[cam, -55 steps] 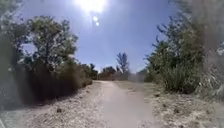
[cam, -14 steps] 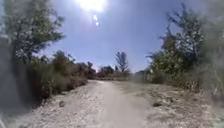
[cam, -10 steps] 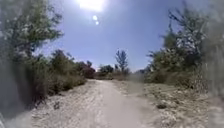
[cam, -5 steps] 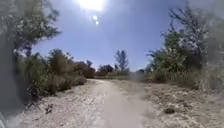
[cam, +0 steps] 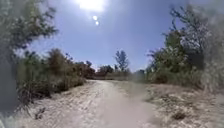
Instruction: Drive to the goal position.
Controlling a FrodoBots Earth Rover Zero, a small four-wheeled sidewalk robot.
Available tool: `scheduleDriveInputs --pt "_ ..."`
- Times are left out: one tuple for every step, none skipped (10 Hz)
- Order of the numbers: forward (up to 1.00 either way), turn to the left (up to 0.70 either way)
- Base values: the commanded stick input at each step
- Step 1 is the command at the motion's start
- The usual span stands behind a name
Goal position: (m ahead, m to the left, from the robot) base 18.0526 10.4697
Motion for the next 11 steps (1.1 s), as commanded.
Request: scheduleDriveInputs --pt "0.44 0.02" --pt "0.44 0.02" --pt "0.44 0.02" --pt "0.44 0.02" --pt "0.44 0.02" --pt "0.44 0.02" --pt "0.44 0.02" --pt "0.44 0.02" --pt "0.44 0.02" --pt "0.44 0.04" --pt "0.44 0.24"
